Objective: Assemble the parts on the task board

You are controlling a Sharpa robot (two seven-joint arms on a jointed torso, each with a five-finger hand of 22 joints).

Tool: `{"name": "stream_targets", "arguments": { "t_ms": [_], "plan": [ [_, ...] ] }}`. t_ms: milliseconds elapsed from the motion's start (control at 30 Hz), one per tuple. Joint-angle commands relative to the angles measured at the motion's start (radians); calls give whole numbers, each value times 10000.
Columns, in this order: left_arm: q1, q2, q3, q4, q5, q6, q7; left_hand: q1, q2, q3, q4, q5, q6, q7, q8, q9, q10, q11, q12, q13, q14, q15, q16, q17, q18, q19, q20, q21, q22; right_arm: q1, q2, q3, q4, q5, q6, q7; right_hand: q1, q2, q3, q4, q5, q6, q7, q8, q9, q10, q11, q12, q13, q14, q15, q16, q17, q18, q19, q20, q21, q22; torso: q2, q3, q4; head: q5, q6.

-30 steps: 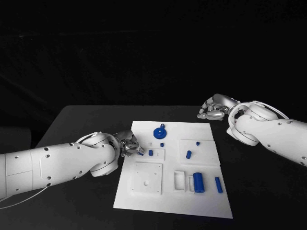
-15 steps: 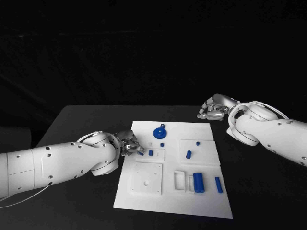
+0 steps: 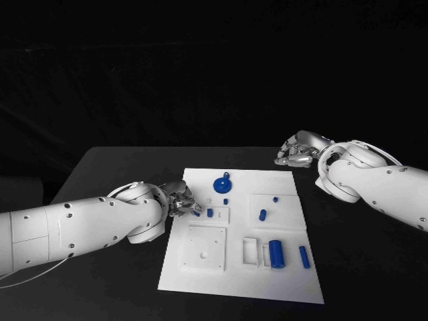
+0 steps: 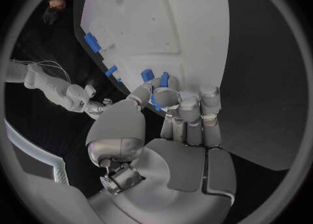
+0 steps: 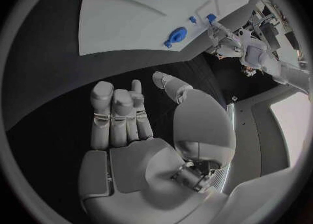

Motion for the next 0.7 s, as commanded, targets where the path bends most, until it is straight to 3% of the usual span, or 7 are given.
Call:
{"name": "stream_targets", "arguments": {
  "t_ms": [33, 567, 600, 633, 700],
  "plan": [
    [-57, 72, -40, 60, -235, 466, 9, -26, 55, 58, -6, -19, 1815, -935, 40, 470, -213, -259, 57, 14, 636, -662, 69, 16, 118, -79, -1007, 61, 181, -4, 3, 4, 6, -31, 104, 79, -92, -21, -58, -13, 58, 18, 73, -37, 10, -90, 8, 35, -15, -20, -49, -43, 16, 830, -48, -20, -39, 121, 2, 1, 7, -4, 1],
    [-58, -39, -41, 140, -474, 421, -13, -67, 238, 202, -56, 332, 1828, -944, 108, 412, -232, -273, 137, 6, 637, -664, 115, 87, 116, -98, -992, 114, 182, -5, 2, 4, 4, -31, 105, 82, -98, -19, -62, -15, 83, 17, 74, -37, 12, -91, 9, 36, -16, -20, -48, -45, 17, 830, -47, -19, -41, 122, 0, -11, 11, 11, -27],
    [-58, -47, -41, 151, -466, 422, -5, -58, 220, 297, -48, 263, 1836, -952, 122, 405, -233, -277, 152, 7, 637, -666, 122, 98, 119, -104, -992, 113, 178, -5, 2, 4, 4, -31, 105, 82, -98, -20, -62, -15, 85, 17, 74, -37, 12, -91, 9, 36, -16, -20, -48, -45, 17, 829, -47, -19, -41, 122, 1, -11, 11, 10, -31],
    [-58, -58, -41, 163, -466, 425, -4, -18, -85, 1102, 214, -368, 1853, -996, 162, 347, -245, -249, 206, -2, 632, -678, 130, 136, 116, -107, -977, 94, 152, -5, 2, 4, 3, -31, 105, 82, -99, -19, -62, -15, 86, 17, 74, -37, 12, -91, 9, 36, -16, -20, -48, -45, 18, 829, -47, -19, -41, 122, 2, -12, 9, 12, -31],
    [-58, -73, -41, 178, -465, 438, -4, -143, -96, 1382, 197, -400, 1863, -960, 217, 319, -244, -292, 264, -5, 644, -668, 142, 168, 122, -79, -983, 148, 172, -5, -2, 4, 4, -31, 105, 80, -99, -20, -63, -15, 89, 17, 74, -37, 12, -91, 9, 36, -16, -20, -48, -45, 18, 829, -47, -19, -41, 122, 6, -9, 8, 16, -40]
  ]
}}
